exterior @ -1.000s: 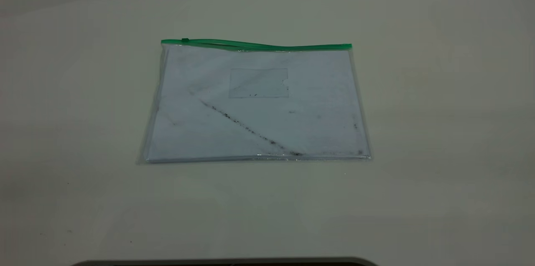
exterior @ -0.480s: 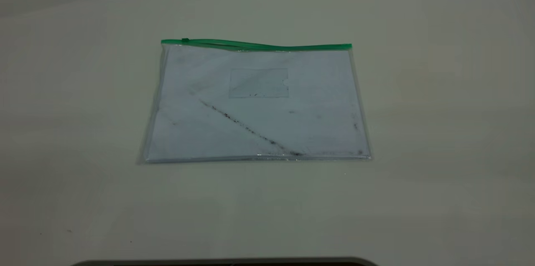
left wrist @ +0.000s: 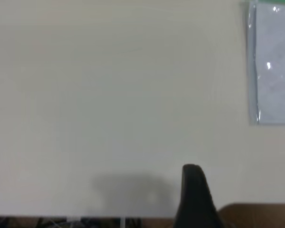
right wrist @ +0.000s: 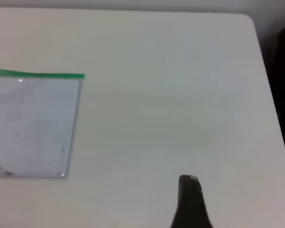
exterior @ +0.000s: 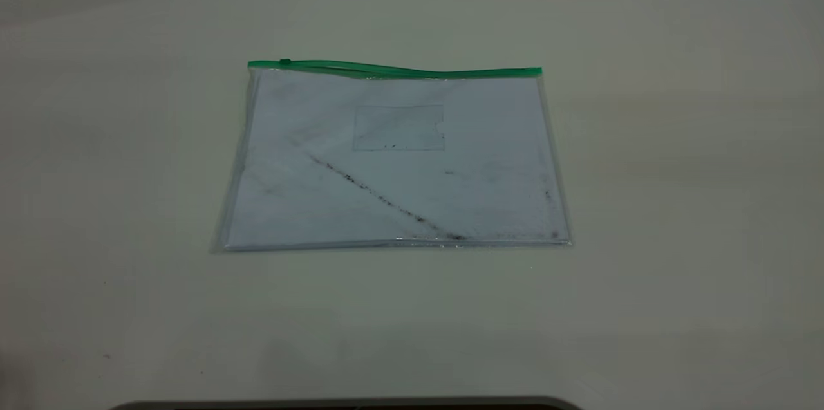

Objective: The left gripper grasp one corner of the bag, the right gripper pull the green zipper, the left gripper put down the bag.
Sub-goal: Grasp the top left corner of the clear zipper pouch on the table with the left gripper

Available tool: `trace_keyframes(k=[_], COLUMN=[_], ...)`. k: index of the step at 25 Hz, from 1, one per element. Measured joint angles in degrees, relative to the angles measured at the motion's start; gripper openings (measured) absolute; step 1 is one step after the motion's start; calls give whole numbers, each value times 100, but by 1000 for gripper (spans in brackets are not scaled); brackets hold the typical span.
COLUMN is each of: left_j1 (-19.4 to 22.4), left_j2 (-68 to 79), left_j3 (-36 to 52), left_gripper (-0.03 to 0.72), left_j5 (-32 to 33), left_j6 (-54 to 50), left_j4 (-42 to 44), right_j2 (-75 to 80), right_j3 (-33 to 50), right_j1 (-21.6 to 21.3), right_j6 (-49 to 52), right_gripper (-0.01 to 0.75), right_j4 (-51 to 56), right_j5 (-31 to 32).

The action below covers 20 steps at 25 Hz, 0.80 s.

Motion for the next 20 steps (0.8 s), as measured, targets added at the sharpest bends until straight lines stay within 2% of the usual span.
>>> trace_keyframes(k=[7,11,17,20], left_j1=[0,0,0,0], left_j2=[2108,3269,4955,5629], left_j3=[-1007,-1584,-2316,-2523], left_gripper=[573,573,573,573], left_j5=[-558,-821,-1194,-1636], left_j6=[-51,-52,717,1169], left_j4=[-43,-450,-1258,-1502], right_j2=[1557,2323,3440,4078], right_j3=[-265,-291,-304,-461], right_j1=[0,0,0,0], right_j6=[-12,-156,-451,-778], right_gripper=[578,578,578,578], right_j4=[547,731,821,923], right_j5=[-538,-1051,-1767,-1869])
